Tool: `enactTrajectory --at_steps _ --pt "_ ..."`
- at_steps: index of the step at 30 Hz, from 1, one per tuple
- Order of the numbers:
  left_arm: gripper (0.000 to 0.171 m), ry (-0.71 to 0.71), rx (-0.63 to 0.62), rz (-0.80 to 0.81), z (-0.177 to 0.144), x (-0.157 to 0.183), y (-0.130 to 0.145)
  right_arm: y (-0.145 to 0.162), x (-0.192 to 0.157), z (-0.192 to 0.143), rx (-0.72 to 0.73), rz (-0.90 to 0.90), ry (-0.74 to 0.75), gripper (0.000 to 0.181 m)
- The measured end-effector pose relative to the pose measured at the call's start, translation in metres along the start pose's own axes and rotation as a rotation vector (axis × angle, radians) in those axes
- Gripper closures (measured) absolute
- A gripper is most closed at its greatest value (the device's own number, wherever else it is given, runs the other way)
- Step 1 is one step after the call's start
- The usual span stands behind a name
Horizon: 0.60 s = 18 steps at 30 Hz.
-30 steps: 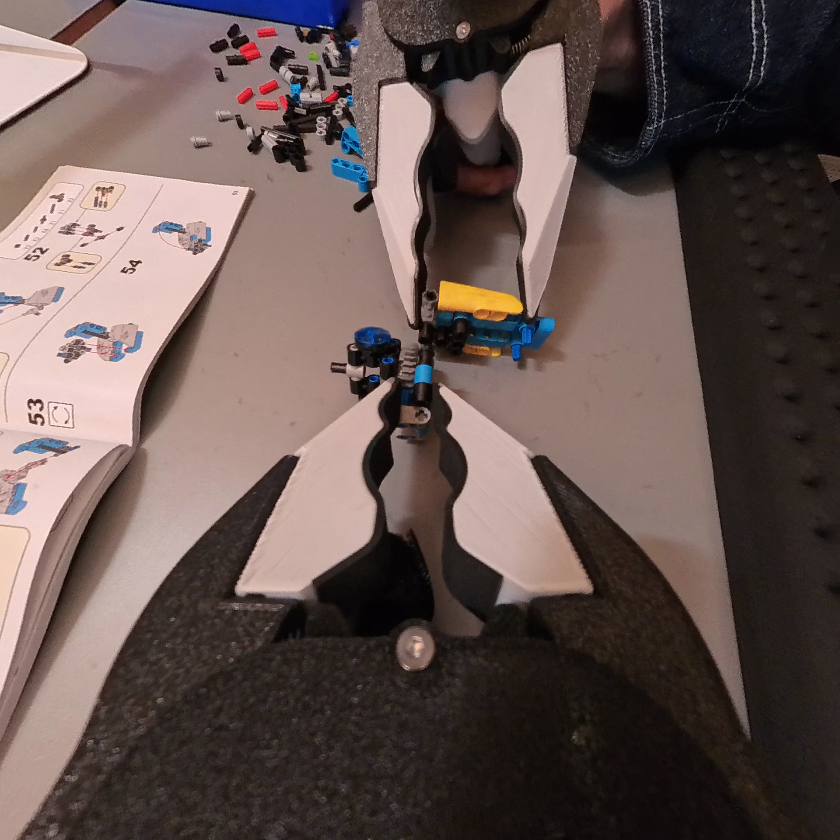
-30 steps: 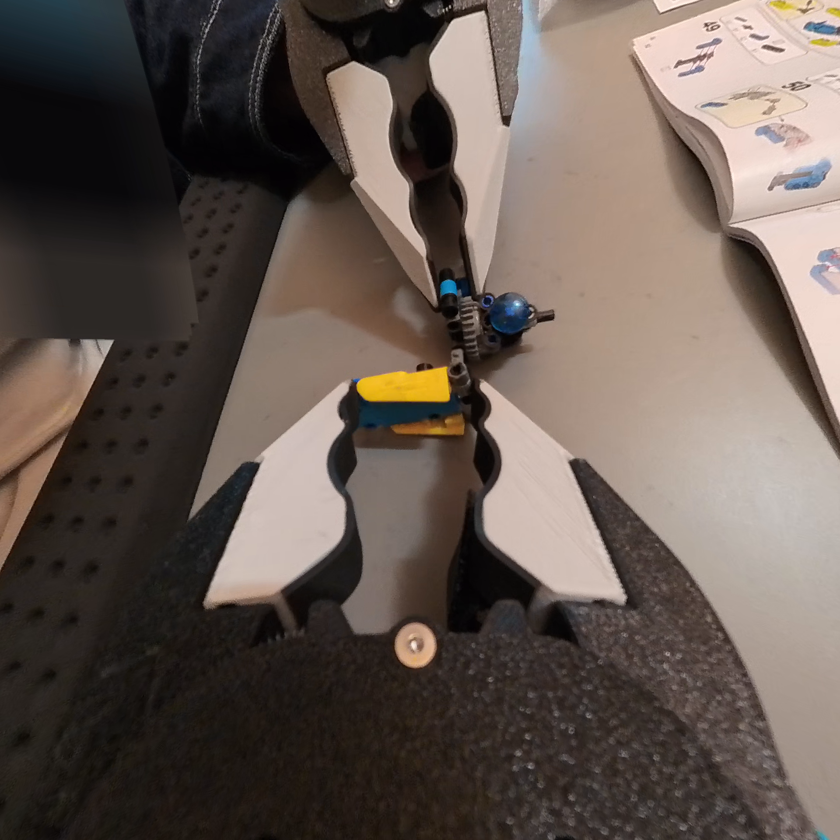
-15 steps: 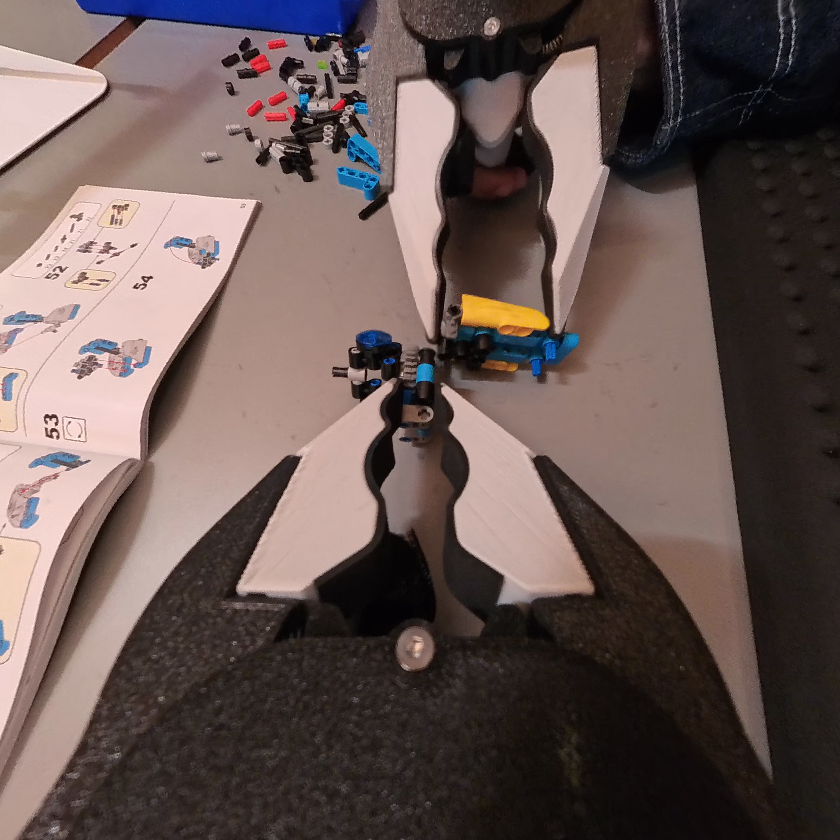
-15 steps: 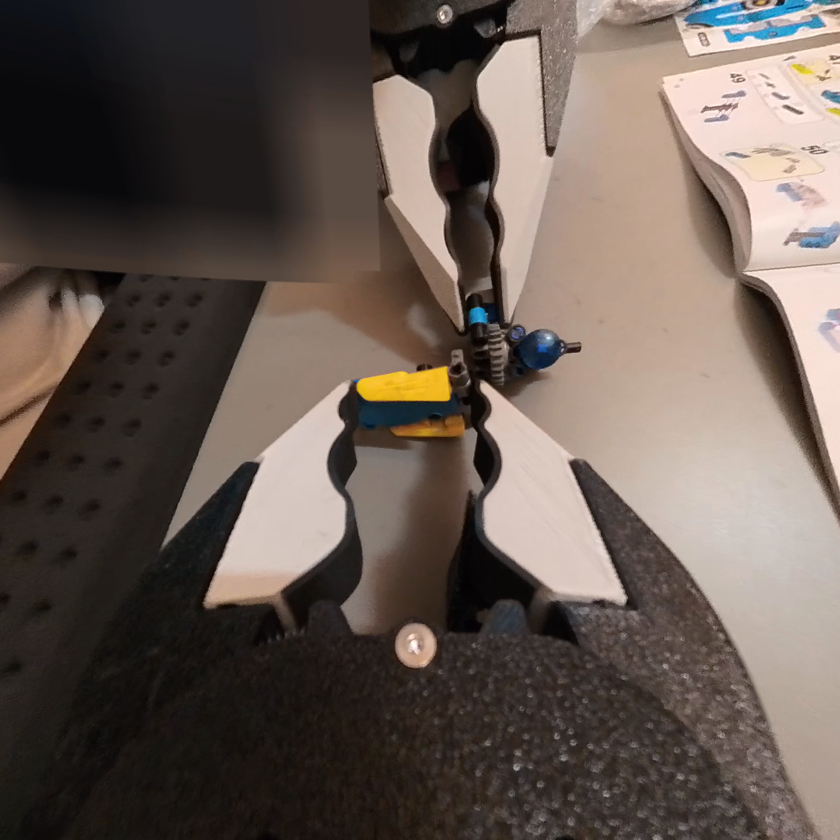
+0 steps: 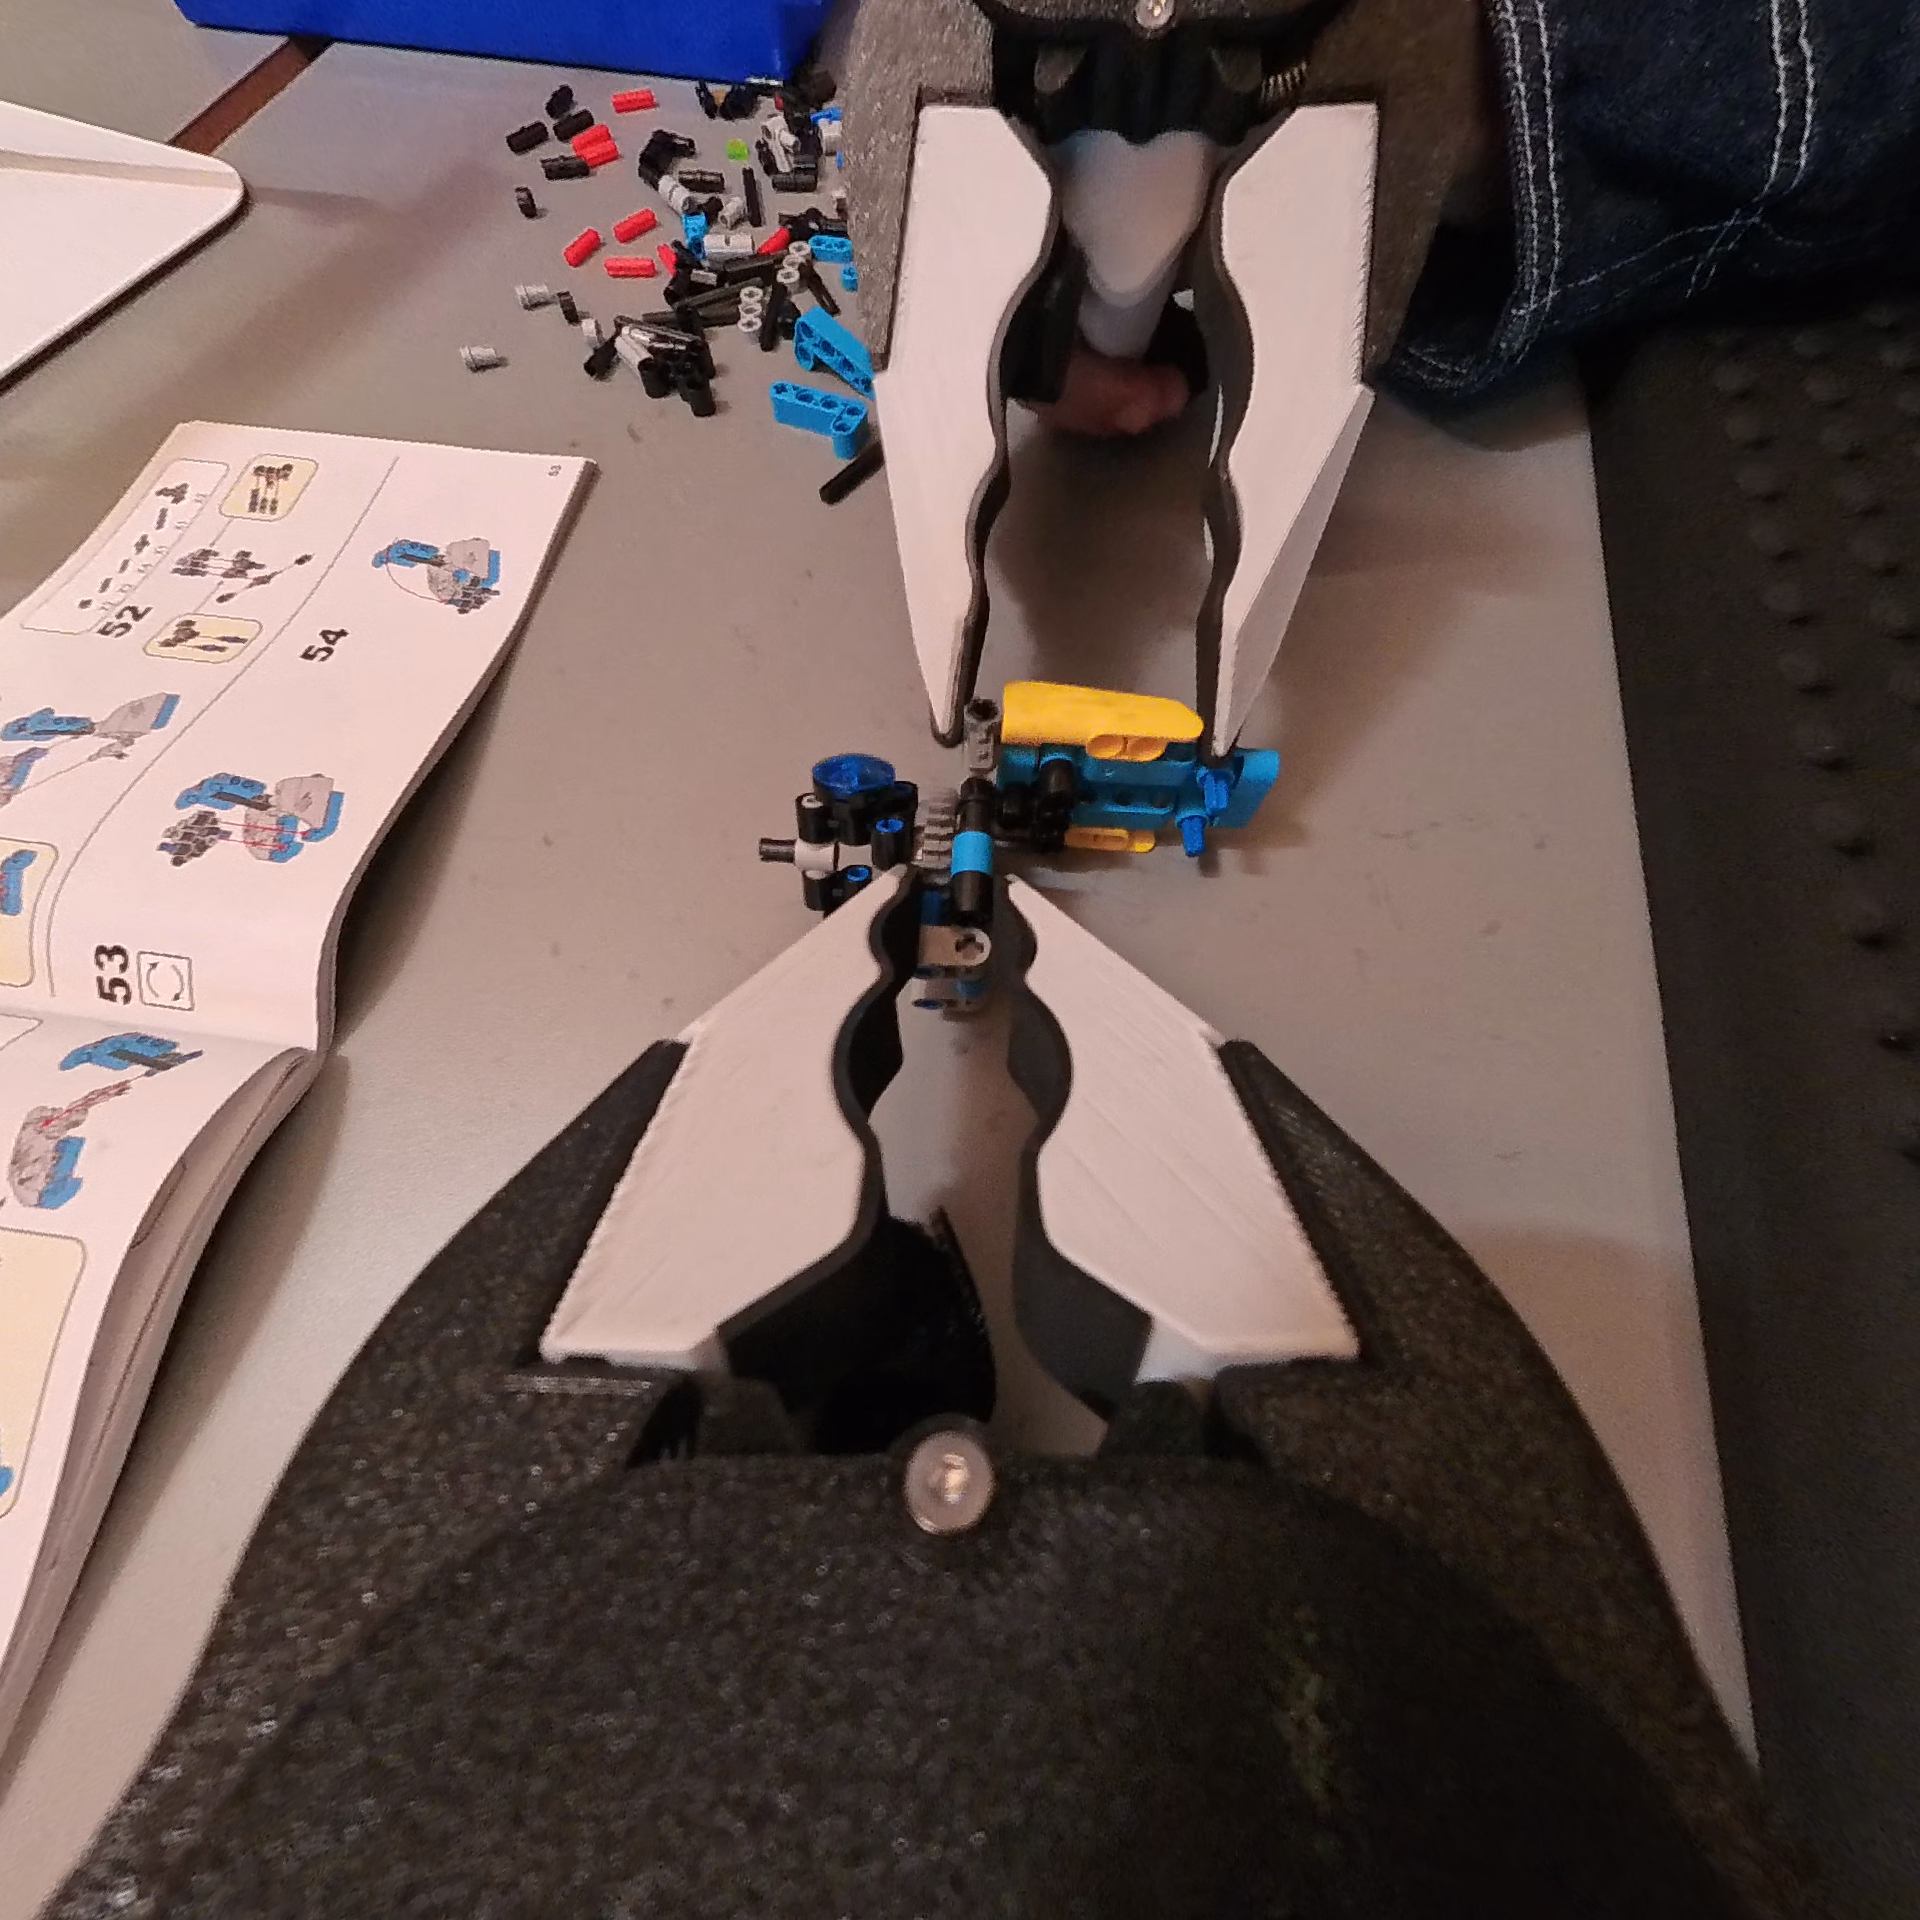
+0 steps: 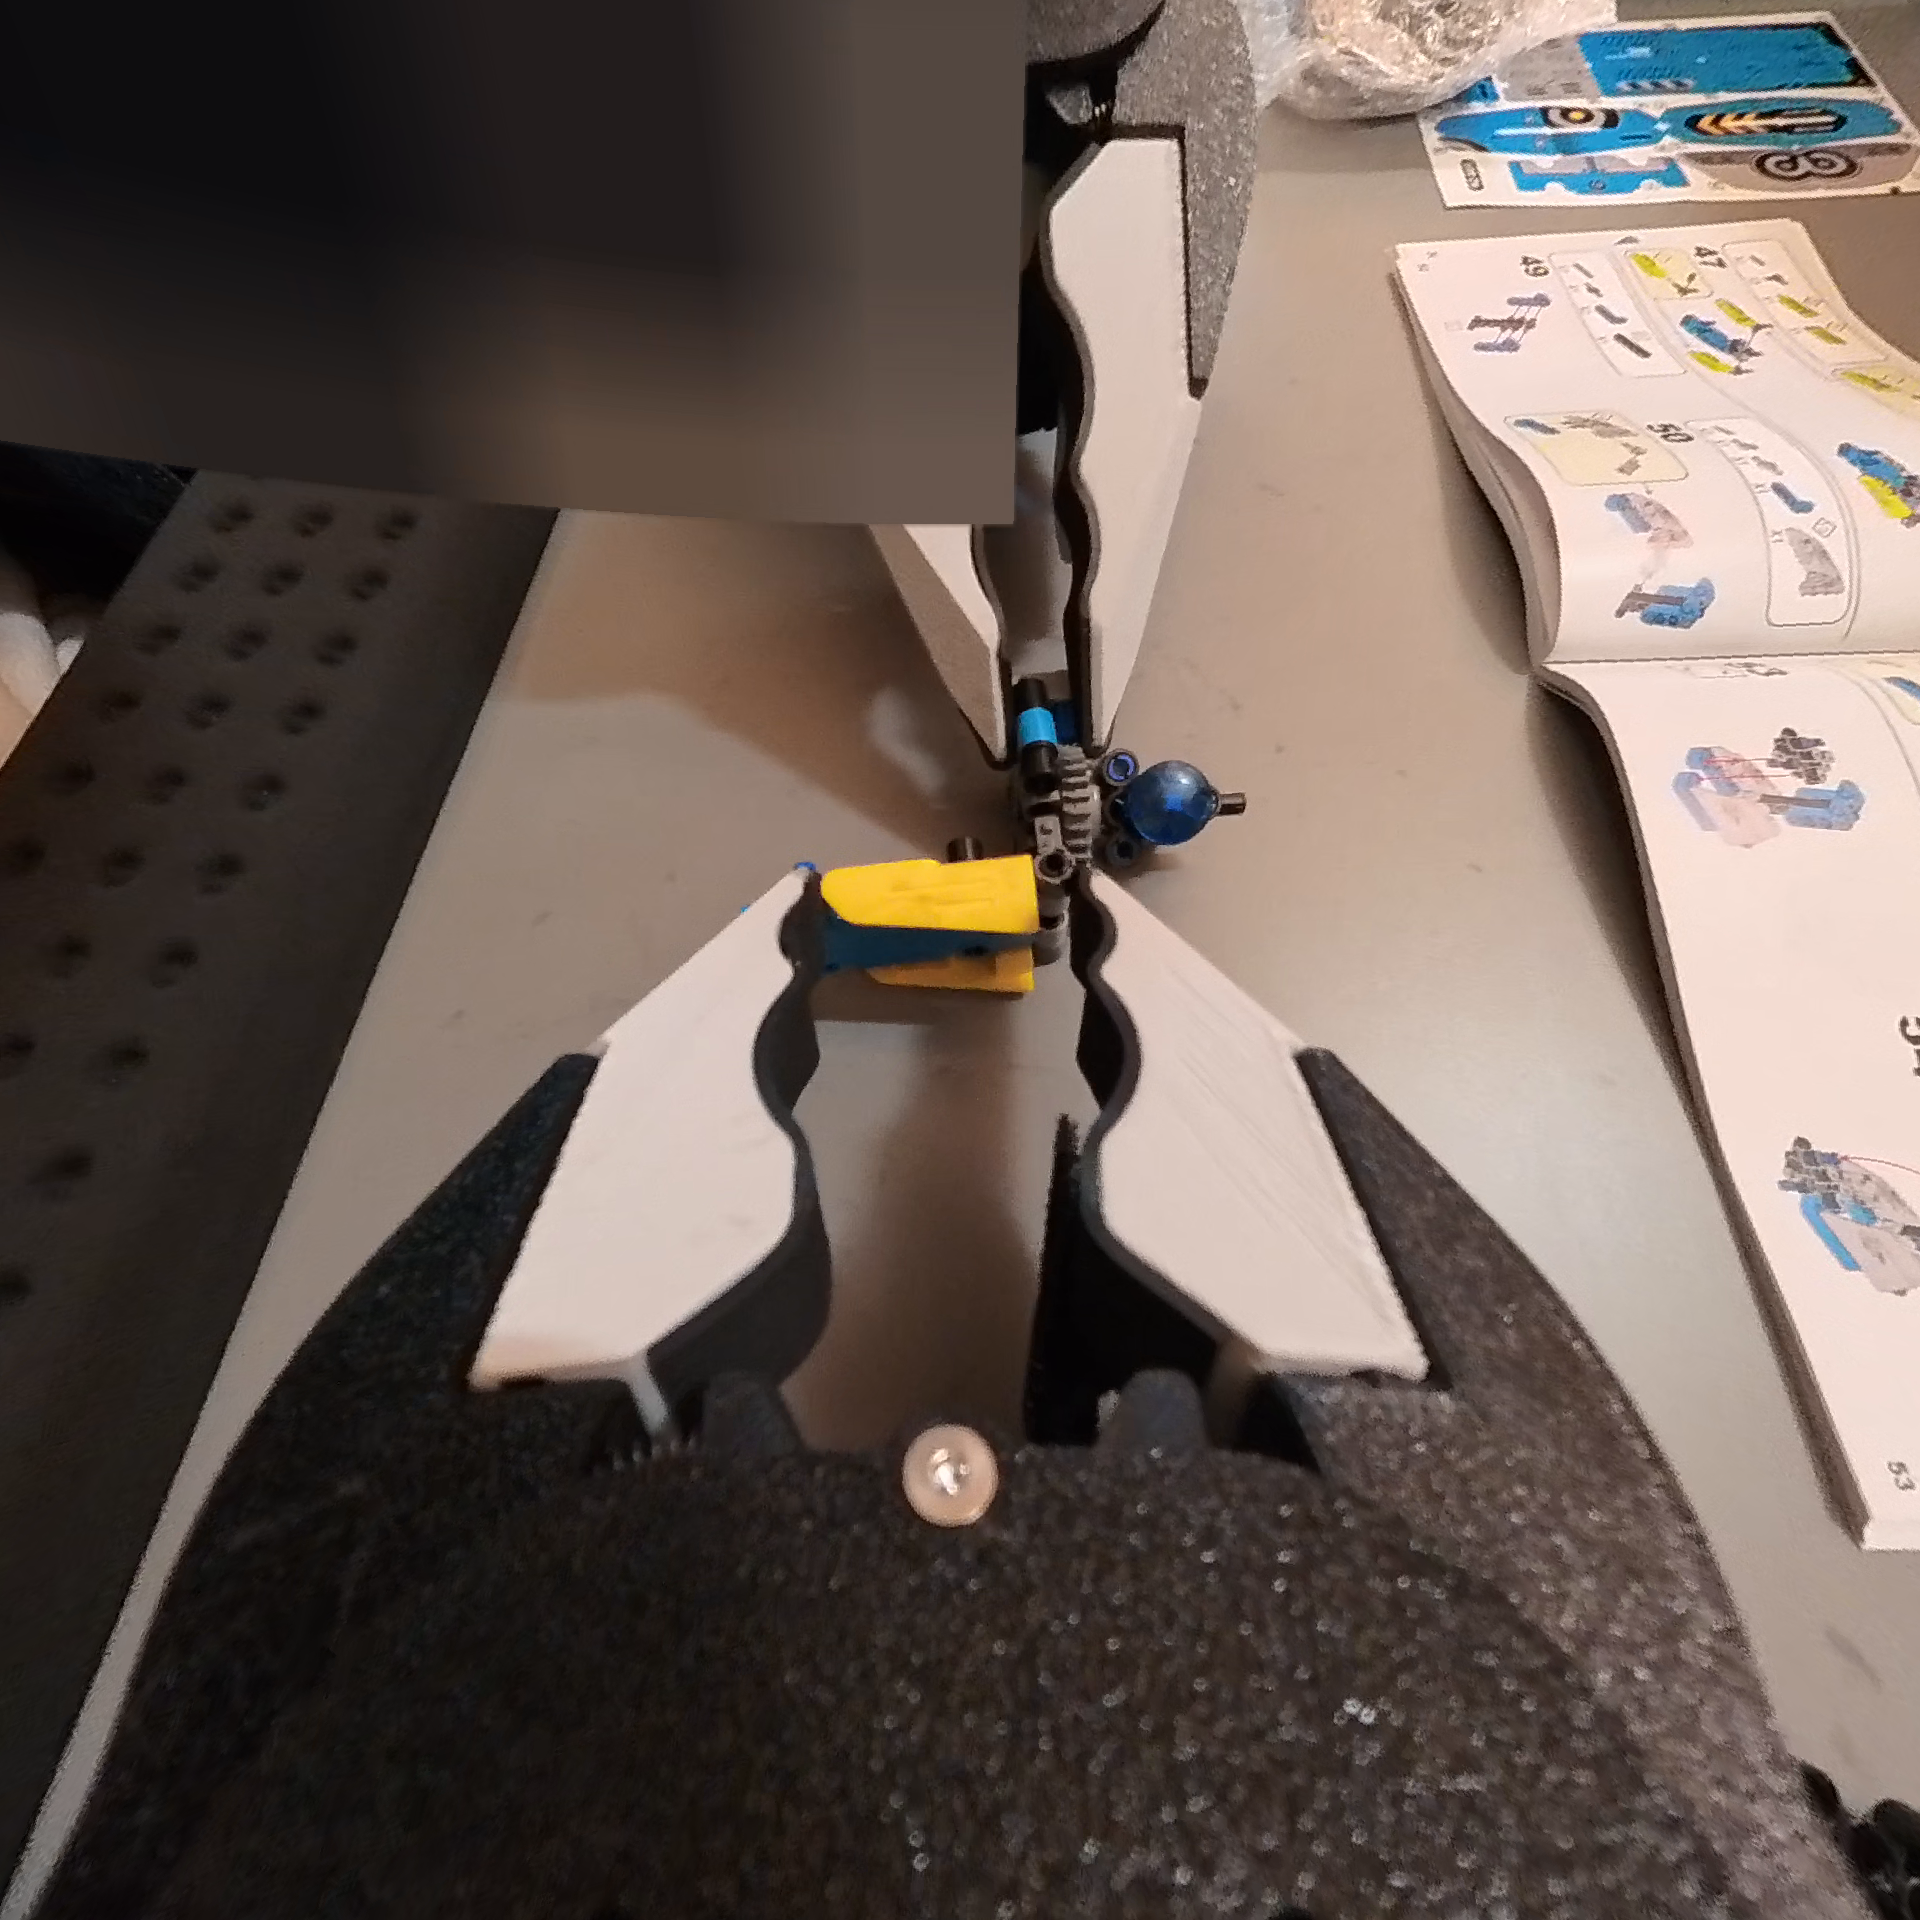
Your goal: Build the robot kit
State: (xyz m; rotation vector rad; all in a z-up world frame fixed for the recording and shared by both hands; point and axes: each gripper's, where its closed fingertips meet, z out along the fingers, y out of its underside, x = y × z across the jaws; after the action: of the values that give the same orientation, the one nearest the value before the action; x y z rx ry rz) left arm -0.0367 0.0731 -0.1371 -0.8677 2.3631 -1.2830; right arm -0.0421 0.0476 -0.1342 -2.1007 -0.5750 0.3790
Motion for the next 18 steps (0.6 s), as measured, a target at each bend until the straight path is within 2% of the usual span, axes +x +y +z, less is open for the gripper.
enactTrajectory --at_steps 5,18 --pt "0.158 -0.011 -0.001 0.005 0.0006 0.0003 -0.0002 -0.0009 -0.0004 0.0011 -0.031 0.001 0.014 0.134" --pt "0.159 -0.005 -0.001 -0.015 0.0030 0.0043 -0.0019 -0.0025 -0.0044 0.0044 0.022 -0.007 -0.022 0.135"
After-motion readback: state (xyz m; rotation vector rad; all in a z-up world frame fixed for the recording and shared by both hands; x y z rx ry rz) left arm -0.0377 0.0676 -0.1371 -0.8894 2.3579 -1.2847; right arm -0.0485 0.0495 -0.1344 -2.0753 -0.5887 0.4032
